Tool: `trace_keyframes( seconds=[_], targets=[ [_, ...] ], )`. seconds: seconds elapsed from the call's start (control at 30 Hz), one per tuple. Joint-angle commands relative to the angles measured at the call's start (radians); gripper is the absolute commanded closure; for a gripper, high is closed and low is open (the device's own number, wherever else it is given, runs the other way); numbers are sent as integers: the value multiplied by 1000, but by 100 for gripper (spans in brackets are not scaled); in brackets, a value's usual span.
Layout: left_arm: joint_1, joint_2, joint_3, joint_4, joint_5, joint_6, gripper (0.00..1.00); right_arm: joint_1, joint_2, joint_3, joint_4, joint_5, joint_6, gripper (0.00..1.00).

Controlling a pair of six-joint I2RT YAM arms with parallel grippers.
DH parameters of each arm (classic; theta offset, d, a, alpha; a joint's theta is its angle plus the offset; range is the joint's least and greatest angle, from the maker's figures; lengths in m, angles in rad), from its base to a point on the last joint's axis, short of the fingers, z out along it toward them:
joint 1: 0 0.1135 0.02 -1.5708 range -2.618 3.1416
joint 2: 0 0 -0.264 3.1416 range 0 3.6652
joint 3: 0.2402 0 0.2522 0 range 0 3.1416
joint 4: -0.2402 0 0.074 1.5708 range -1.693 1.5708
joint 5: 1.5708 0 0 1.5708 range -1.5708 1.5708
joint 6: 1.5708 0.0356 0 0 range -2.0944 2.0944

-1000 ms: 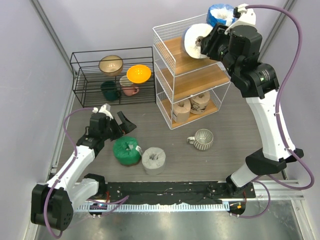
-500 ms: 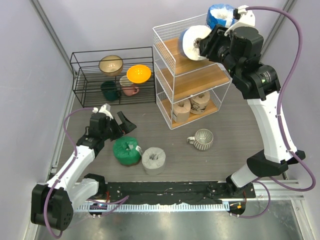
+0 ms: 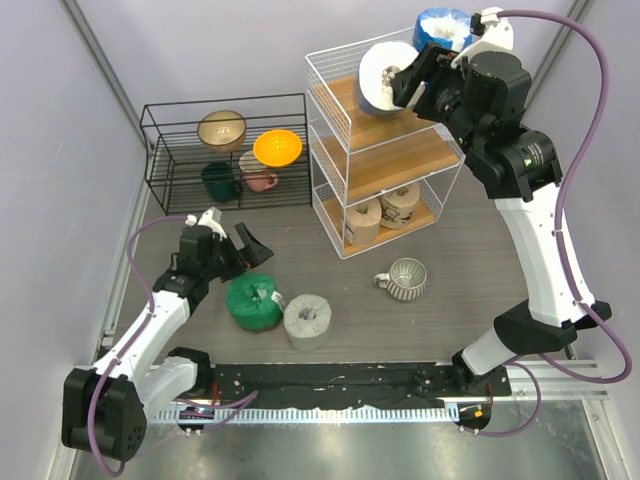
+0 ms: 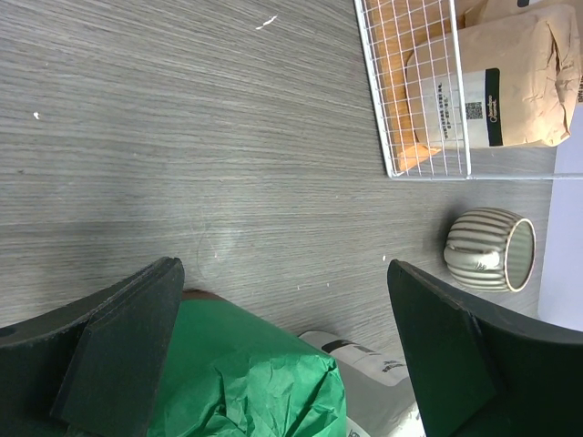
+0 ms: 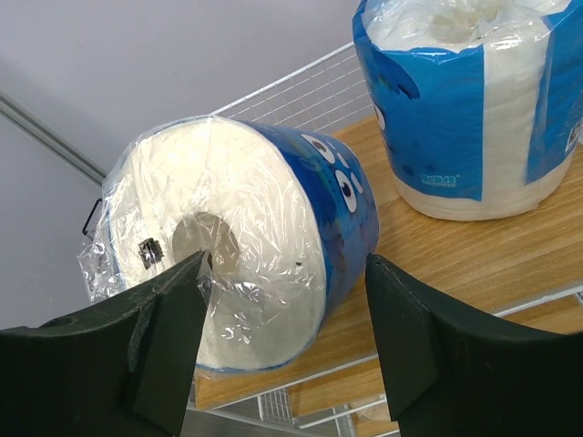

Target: Place and organize the paper towels onto the shelf

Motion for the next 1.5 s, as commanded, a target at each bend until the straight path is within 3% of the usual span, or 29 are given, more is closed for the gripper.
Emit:
trace_keyframes(
  seconds=[0.0,0.8,1.2,1.33,1.43,1.47],
  targets=[
    [-2,-12,-3,46,20,-6,0,-7,-19,21,52,-12,-2,26],
    [-2,-23,-8,43,17,-8,0,-22,39,55,69,-40,2,24],
    [-4,-14,-9,49,23,-9,0,-22,-178,-94,158,-76,-12,24],
    [-4,-15,-9,52,23,-9,0,-22,-269,-216,149,-213,-18,24],
    [-4,-11,-6,53,26,-9,0,-12,-325,-350,100,-520,-50,25],
    [-4,-9,-5,53,28,-9,0,2,-342,-397,72,-543,-50,25]
  ],
)
